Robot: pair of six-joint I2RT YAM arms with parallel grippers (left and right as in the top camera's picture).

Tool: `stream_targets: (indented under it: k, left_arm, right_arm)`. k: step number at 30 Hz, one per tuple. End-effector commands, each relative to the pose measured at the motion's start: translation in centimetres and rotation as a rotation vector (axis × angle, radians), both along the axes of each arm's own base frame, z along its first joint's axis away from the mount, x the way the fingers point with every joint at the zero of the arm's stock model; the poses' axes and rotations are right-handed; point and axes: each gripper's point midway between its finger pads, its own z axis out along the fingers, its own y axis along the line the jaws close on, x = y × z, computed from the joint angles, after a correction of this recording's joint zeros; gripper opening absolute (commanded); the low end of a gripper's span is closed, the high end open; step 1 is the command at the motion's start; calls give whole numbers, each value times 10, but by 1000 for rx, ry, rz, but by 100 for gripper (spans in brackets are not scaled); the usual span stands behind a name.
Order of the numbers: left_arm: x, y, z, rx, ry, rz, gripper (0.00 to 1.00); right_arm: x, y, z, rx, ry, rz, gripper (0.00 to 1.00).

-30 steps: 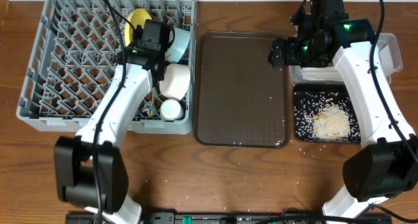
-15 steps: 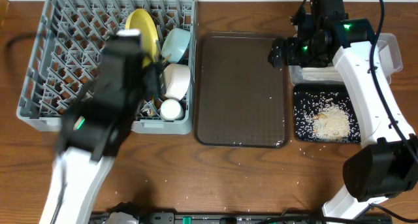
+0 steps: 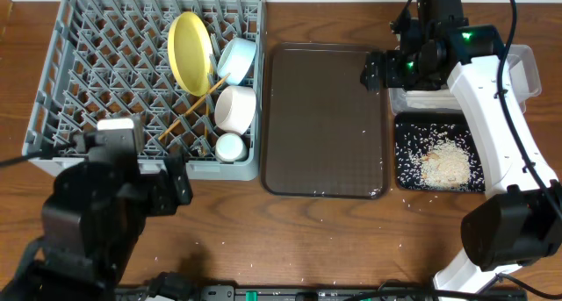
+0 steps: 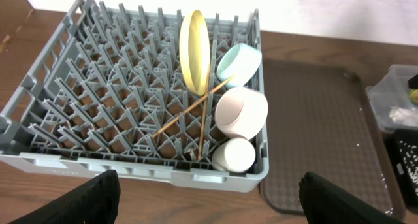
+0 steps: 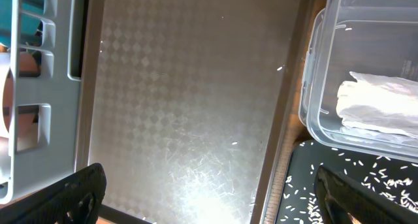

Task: Sort waste into correct bins and load items into the dishwasher

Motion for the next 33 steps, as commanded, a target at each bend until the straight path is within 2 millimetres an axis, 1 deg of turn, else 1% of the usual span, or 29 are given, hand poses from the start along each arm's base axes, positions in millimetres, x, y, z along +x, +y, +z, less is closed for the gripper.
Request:
stream_targets:
  k: [1, 3, 6, 9, 13, 14, 18, 23, 26, 29, 33]
  left_arm:
    - [-3, 0, 2, -12, -11, 0, 89]
    - [-8, 0, 3, 1, -17, -17, 89]
    - [-8, 6, 0, -1, -21, 13, 89]
    - [1, 21, -5, -11, -70, 96, 89]
    - [12, 44, -18, -21, -200, 206, 89]
    - [13, 47, -21, -21, -228, 218, 90]
    - [15, 57, -41, -19, -383, 254, 89]
    - [17, 54, -70, 12, -528, 201, 89]
    - [21, 48, -91, 41, -571, 158, 90]
    - [24, 48, -116, 41, -582, 156, 90]
    - [27, 48, -143, 44, -572, 155, 90]
  right_arm:
    - [-2, 4, 2, -3, -7, 16, 99]
    - [-2, 4, 2, -3, -7, 16, 99]
    - [-2, 4, 2, -3, -7, 16, 99]
    - [-2, 4, 2, -3, -7, 16, 99]
    - [-2, 4, 2, -3, -7, 16, 99]
    - [-2, 4, 2, -3, -7, 16, 99]
    - [-2, 4, 2, -4, -7, 16, 99]
    - [-2, 4, 2, -3, -7, 16, 99]
    - [-2, 4, 2, -3, -7, 16, 99]
    - [-2, 4, 2, -3, -7, 16, 99]
    - [-2, 4, 2, -3, -7, 16, 99]
